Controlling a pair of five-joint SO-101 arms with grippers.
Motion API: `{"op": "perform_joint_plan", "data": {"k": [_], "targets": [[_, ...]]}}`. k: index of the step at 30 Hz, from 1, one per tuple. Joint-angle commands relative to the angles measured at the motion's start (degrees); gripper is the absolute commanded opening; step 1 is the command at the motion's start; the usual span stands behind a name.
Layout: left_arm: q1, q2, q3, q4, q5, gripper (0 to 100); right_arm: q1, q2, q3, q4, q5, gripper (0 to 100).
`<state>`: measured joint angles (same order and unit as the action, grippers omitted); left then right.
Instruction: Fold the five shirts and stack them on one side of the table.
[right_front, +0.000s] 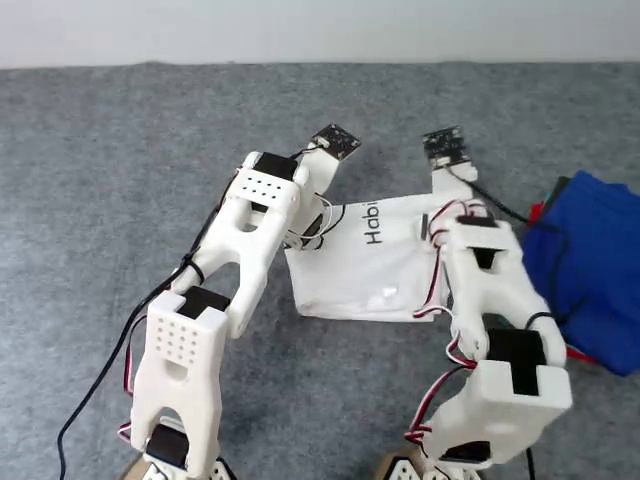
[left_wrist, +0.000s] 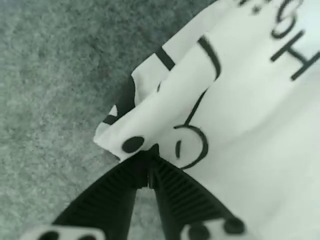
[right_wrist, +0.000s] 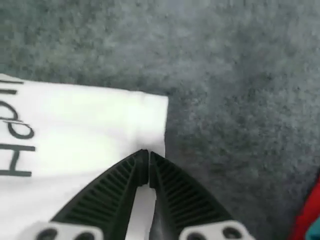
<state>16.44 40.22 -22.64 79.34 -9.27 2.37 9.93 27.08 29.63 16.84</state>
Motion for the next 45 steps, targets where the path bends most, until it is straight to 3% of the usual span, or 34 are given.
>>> {"op": "perform_joint_plan", "data": {"k": [1,7,17,20,24,37,42,45], "targets": [[-0.4,-4.1,-0.4,0.4,0.3,2,0.7,-1.8,-5.2,5.9,-0.3,1.0],[-0.5,-4.2,-2.3,2.7,0.2,2,-3.6,-9.0,-5.7,13.4,-0.3,1.0],[-0.9,-4.1,-25.8,20.5,0.2,1,-10.8,-20.3,-5.7,31.7,-0.7,1.3],[-3.8,-5.3,-29.2,21.5,0.7,1,-14.5,-21.2,-5.5,37.1,-0.8,1.0],[-9.2,-11.3,-27.2,21.4,0.4,1,-20.3,-21.1,-5.5,38.6,-5.0,1.0],[-30.7,-37.8,-6.5,21.3,-2.7,1,-38.6,-4.9,2.1,25.5,-9.9,1.0],[-34.5,-43.0,-0.8,21.2,-3.1,1,-38.3,-3.5,-1.0,24.7,-10.4,1.0],[-35.6,-44.5,0.0,21.2,-3.3,1,-35.5,-3.5,-6.0,29.5,-10.5,1.0]]}}
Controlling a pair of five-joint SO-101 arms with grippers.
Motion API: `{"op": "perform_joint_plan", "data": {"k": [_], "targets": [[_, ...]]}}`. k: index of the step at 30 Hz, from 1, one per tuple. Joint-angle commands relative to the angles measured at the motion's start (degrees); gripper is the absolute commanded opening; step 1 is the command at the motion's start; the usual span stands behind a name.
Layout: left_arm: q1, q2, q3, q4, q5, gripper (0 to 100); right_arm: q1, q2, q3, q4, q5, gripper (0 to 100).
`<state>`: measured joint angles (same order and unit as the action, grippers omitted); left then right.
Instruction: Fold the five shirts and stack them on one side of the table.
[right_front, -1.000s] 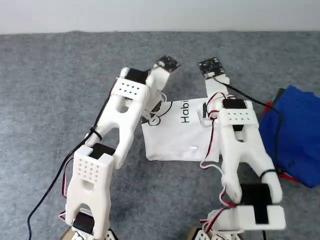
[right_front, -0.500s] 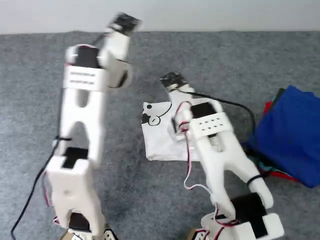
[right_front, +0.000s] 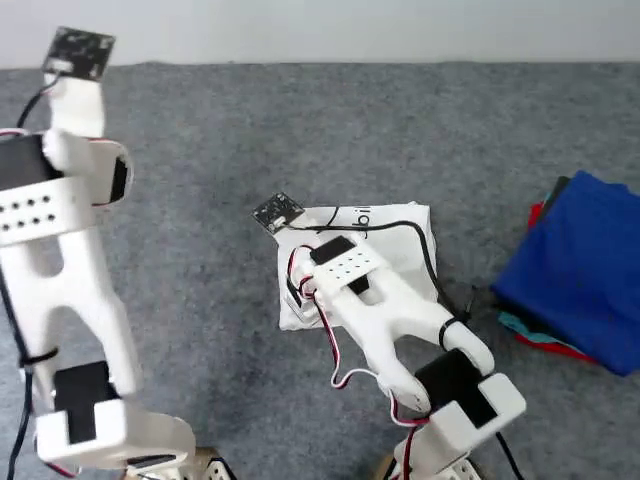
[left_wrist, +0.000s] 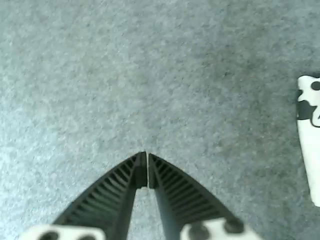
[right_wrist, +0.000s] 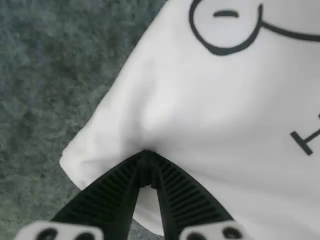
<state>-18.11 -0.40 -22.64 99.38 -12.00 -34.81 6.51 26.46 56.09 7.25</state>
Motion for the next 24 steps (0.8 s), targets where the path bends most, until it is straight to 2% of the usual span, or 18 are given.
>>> {"op": "perform_joint_plan", "data": {"k": [1,6,16,21,24], "targets": [[-1.1,-4.1,0.1,1.1,-1.2,1,2.9,-0.3,-7.0,5.0,-1.1,1.0],[-1.1,-5.3,0.1,1.1,-2.3,1,9.2,-5.3,-13.2,14.2,-1.1,1.0],[-3.0,-6.8,0.2,1.2,-2.3,1,18.1,-18.8,-13.1,28.4,-1.3,1.0],[-5.6,-8.4,0.4,1.2,-2.3,1,21.6,-22.6,-11.7,31.5,-11.3,1.0],[-7.3,-9.4,2.6,1.2,-2.4,1,21.6,-23.3,-8.4,28.9,-15.5,1.4]]}}
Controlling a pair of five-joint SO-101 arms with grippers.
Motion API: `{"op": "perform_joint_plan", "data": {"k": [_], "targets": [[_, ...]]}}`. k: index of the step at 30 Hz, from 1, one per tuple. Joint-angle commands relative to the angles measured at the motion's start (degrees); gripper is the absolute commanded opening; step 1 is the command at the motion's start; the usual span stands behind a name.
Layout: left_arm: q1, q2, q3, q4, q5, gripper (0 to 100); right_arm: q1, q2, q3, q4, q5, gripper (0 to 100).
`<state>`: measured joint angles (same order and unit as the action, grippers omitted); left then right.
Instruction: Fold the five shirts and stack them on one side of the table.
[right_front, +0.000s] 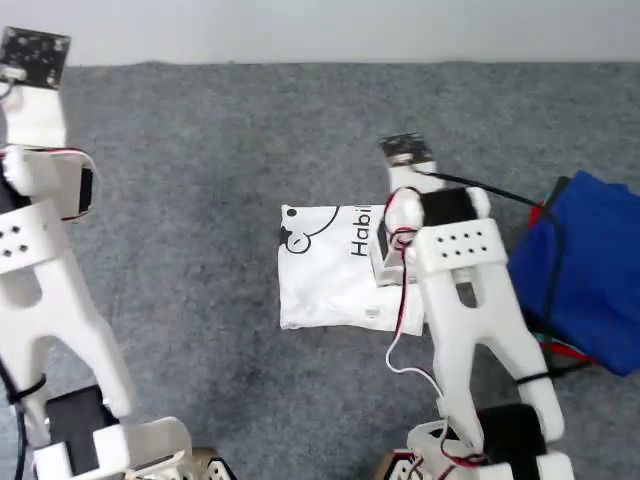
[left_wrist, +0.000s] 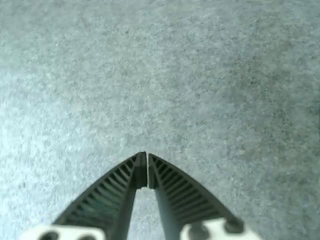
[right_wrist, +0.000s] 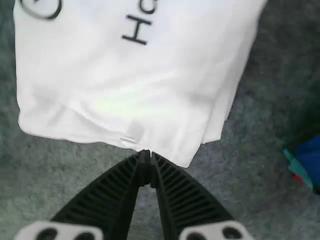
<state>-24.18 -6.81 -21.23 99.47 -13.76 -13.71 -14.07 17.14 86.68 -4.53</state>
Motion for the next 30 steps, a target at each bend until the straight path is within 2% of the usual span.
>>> {"op": "perform_joint_plan", "data": {"k": [1,7,10,12,15,17,25,30], "targets": [[-1.8,-3.4,2.3,1.1,-0.8,1,0.5,-2.8,2.6,-4.2,-4.7,1.4],[-4.7,-7.6,7.6,1.1,-6.6,1,0.1,-2.8,14.2,-25.2,-6.5,1.5],[-6.9,-8.7,8.9,1.1,-8.5,1,0.0,-2.6,18.7,-31.7,-6.6,4.5],[-8.8,-8.7,9.9,1.1,-9.4,1,0.0,-1.6,20.3,-33.1,-7.6,12.6],[-11.0,-8.7,11.2,1.1,-9.4,1,0.3,1.2,20.6,-33.3,-15.5,25.8],[-11.3,-8.9,11.6,1.1,-9.3,1,0.0,3.1,20.5,-33.7,-17.6,30.4],[-11.3,-9.1,11.6,1.1,-9.3,1,0.3,11.6,17.8,-36.6,-18.1,31.0],[-11.3,-9.1,11.6,1.1,-9.3,1,0.2,17.8,15.8,-36.7,-21.2,30.8]]}}
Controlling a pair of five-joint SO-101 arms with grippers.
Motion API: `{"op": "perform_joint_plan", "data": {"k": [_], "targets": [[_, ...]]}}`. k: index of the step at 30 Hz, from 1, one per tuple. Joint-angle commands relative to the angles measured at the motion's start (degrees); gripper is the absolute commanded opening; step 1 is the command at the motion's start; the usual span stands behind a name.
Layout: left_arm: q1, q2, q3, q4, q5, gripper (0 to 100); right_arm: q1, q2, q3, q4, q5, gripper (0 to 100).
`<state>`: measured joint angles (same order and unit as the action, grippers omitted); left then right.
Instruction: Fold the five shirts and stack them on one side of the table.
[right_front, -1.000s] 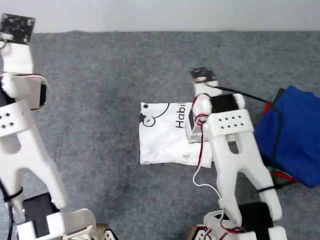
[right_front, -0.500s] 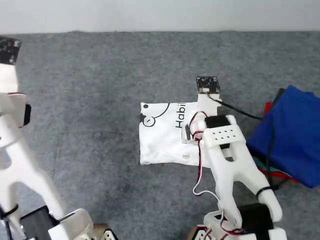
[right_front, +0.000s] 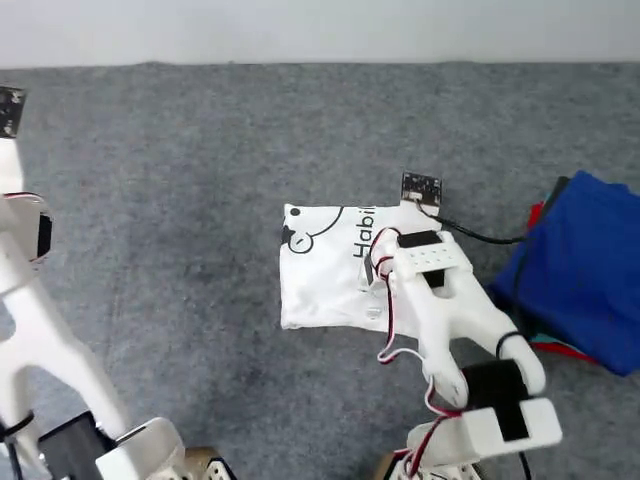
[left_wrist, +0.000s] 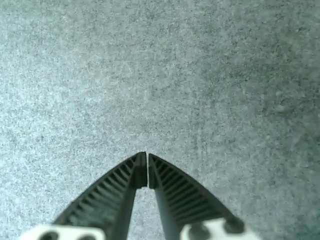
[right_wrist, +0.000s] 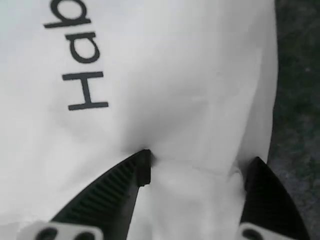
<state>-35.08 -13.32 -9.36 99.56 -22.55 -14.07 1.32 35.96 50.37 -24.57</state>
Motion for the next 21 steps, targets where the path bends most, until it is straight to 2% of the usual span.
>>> {"op": "perform_joint_plan", "data": {"k": [1,3,7,10,12,14,17,21], "targets": [[-0.4,-2.6,-0.2,1.0,-0.5,1,0.5,4.0,-3.4,-0.4,-1.2,29.8],[-0.4,-2.6,-0.2,1.0,-0.5,1,0.6,5.8,-4.8,0.1,-1.1,24.4],[-0.4,-2.6,-0.2,1.0,-0.5,1,0.6,7.0,-7.6,2.6,-0.7,0.7],[-0.4,-2.6,-0.2,1.0,-0.5,1,0.6,6.5,-7.4,4.0,2.9,3.9],[-0.4,-2.6,-0.2,1.0,-0.5,1,1.7,5.5,-7.7,5.2,4.9,0.2],[-0.4,-2.6,-0.2,1.0,-0.5,1,3.4,3.5,-7.7,5.7,7.6,0.9],[-0.2,-2.6,-0.2,1.0,-0.5,1,7.1,0.2,-7.7,5.7,18.0,0.9],[-0.1,-2.6,-0.2,1.0,-0.5,1,13.7,-1.5,-7.8,2.9,44.1,0.9]]}}
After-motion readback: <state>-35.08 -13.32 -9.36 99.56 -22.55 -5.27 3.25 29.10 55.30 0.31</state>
